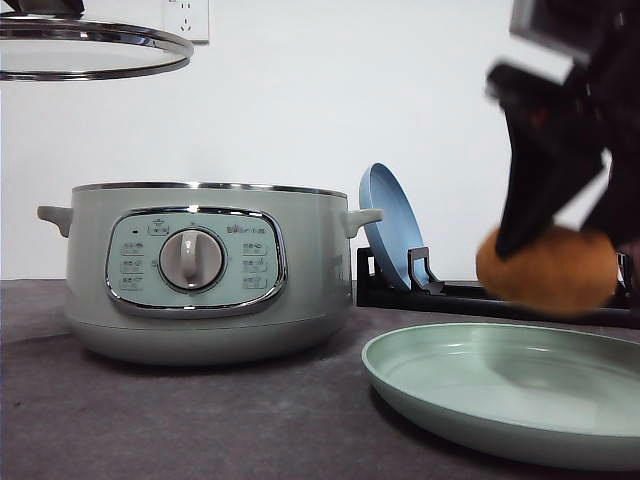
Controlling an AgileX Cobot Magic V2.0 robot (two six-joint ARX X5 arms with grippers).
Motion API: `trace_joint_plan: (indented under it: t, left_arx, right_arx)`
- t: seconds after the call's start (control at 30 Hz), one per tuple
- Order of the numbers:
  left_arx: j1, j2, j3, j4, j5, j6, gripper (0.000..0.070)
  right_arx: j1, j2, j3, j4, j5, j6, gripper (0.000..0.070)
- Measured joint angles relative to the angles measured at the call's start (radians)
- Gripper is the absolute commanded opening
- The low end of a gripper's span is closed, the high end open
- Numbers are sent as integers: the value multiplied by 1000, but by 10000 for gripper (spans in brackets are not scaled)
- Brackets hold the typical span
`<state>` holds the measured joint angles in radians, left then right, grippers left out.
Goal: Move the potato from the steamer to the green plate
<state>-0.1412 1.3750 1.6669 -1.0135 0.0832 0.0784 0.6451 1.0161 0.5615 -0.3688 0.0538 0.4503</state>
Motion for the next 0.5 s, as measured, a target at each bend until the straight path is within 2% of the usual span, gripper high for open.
trace_joint_plan:
  t: [0.17,0.4,0.5]
  left_arx:
    - [-11,0,0,0,3,0,5]
    - [-30,0,0,0,32,-2,5]
    - [-39,0,0,0,36,-3,5]
  right_arx:
    - [0,22,-60,44,16,36,196]
    - [0,71,-67,94,22,47,200]
    - [0,105,-71,95,21,49,241]
